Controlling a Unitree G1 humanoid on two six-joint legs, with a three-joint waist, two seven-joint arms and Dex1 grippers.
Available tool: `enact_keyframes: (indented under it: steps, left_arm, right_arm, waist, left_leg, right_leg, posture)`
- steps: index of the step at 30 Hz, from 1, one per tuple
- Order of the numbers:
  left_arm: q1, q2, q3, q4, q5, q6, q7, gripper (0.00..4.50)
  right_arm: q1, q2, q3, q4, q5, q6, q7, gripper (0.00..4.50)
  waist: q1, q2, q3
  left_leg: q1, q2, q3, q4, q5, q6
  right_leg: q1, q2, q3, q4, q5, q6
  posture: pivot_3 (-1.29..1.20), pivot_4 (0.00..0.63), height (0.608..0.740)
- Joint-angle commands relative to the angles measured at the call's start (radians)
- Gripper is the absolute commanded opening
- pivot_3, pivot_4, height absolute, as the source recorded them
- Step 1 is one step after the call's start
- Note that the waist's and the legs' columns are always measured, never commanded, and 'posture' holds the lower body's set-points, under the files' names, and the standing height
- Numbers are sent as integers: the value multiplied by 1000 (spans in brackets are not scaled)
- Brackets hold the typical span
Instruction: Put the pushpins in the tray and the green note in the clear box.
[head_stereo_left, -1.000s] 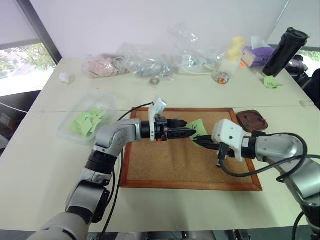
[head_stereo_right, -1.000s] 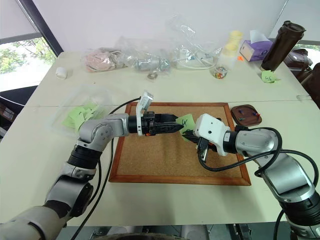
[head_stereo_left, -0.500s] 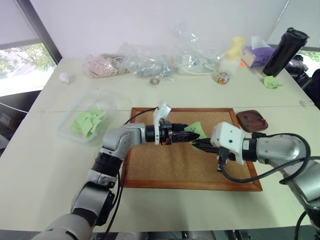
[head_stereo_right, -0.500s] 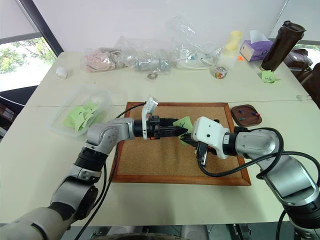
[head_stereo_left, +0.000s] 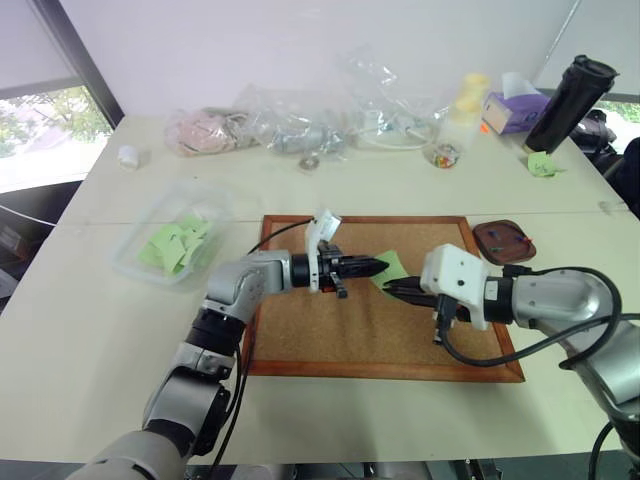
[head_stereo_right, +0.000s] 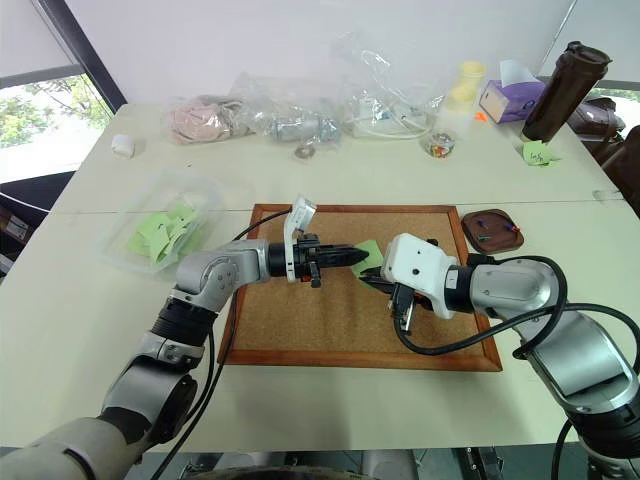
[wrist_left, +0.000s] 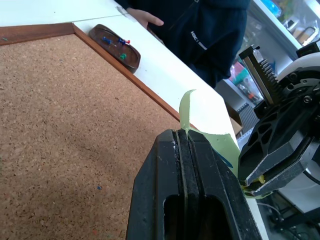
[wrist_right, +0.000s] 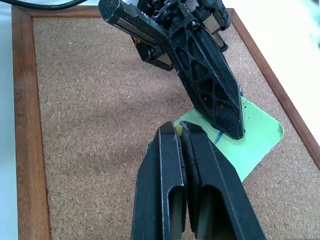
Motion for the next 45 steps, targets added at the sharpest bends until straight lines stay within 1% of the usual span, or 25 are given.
enact_keyframes:
  steps: [1, 9, 12, 14, 16, 18, 19, 22, 26, 30, 37, 42, 44, 45]
  left_arm:
    - [1, 31, 17, -18, 39, -67, -4, 19]
    - [-7, 68, 58, 64, 83, -158, 0, 19]
    - [-12, 68, 84, 72, 84, -175, 21, 19]
    - [-12, 64, 108, 59, 74, -173, 39, 19]
    - [-1, 63, 134, 25, 60, -164, 61, 19]
    - [15, 63, 145, -8, 57, -160, 76, 19]
    - [31, 62, 147, -31, 60, -164, 87, 19]
    - [104, 65, 137, -127, 92, -205, 120, 19]
    - [163, 73, 118, -211, 113, -237, 134, 19]
    - [196, 72, 123, -251, 117, -236, 169, 19]
    - [218, 85, 117, -266, 119, -241, 185, 19]
    - [212, 80, 116, -260, 123, -251, 196, 19]
    - [213, 80, 116, -259, 122, -255, 198, 0]
    - [214, 79, 117, -259, 121, -256, 199, 0]
  right_arm:
    - [-17, -20, -49, -19, 6, -10, -1, 0]
    - [-11, -25, -134, -3, 36, 11, -13, 0]
    - [-26, 12, -213, 62, 75, 33, -43, 0]
    - [-44, 51, -271, 149, 95, 36, -83, 0]
    - [-76, 81, -319, 293, 59, -1, -145, 0]
    - [-104, 99, -355, 387, 70, 19, -175, 0]
    - [-110, 94, -366, 477, 47, -5, -188, 0]
    - [-120, 86, -363, 682, -24, -87, -224, 0]
    - [-174, 97, -342, 805, -57, -119, -261, 0]
    - [-209, 111, -318, 924, -85, -141, -282, 0]
    - [-240, 132, -276, 1022, -129, -158, -318, 0]
    - [-260, 147, -285, 1104, -130, -198, -315, 0]
    - [-265, 148, -288, 1121, -125, -204, -308, 596]
    - [-264, 150, -288, 1124, -120, -206, -300, 962]
  waist:
    - [0, 0, 0]
    - [2, 0, 0]
    - [2, 0, 0]
    - [0, 0, 0]
    - [0, 0, 0]
    - [-1, 0, 0]
    - [0, 0, 0]
    - [-2, 0, 0]
    - [-6, 1, 0]
    - [-15, 1, -1]
    - [-27, 1, -1]
    - [-27, 1, -1]
    - [-27, 1, -1]
    - [-26, 1, -1]
  left_leg:
    - [0, 0, 0, 0, 0, 0]
    - [0, 0, 0, 0, 0, 0]
    - [0, 0, 0, 0, 0, 0]
    - [0, 0, 0, 0, 0, 0]
    - [0, 0, 0, 0, 0, 0]
    - [0, 0, 0, 0, 0, 0]
    - [0, 0, 0, 0, 0, 0]
    - [0, 0, 0, -1, 0, 0]
    - [0, 0, 1, -1, 0, 0]
    - [0, 1, 2, 0, 1, -1]
    - [0, 0, 1, -1, 0, -1]
    - [0, 1, 1, -1, 0, -1]
    - [0, 1, 1, -1, 0, -1]
    - [0, 1, 1, -1, 0, -1]
  right_leg:
    - [0, 0, 0, 0, 0, 0]
    - [0, 0, 0, 0, 0, 0]
    - [0, 0, 0, 0, 0, 0]
    - [0, 0, 0, 0, 0, 0]
    - [0, 0, 0, 0, 0, 0]
    - [0, 0, 0, 0, 0, 0]
    - [0, 0, 0, 1, 0, 0]
    - [0, 0, 0, 1, 0, 0]
    - [-1, 0, 0, 1, 0, 0]
    - [-1, 0, 1, 1, 0, 0]
    - [-1, 0, 1, 1, 0, 0]
    - [-1, 0, 1, 1, 0, 0]
    - [-1, 0, 0, 1, 0, 0]
    - [-1, 0, 0, 1, 0, 0]
  posture:
    - [0, 150, 740]
    - [0, 150, 740]
    - [0, 150, 740]
    - [0, 150, 740]
    - [0, 150, 740]
    - [0, 150, 740]
    - [0, 150, 740]
    - [0, 150, 740]
    - [0, 150, 740]
    - [0, 150, 740]
    - [0, 150, 740]
    - [0, 150, 740]
    - [0, 150, 740]
    - [0, 150, 740]
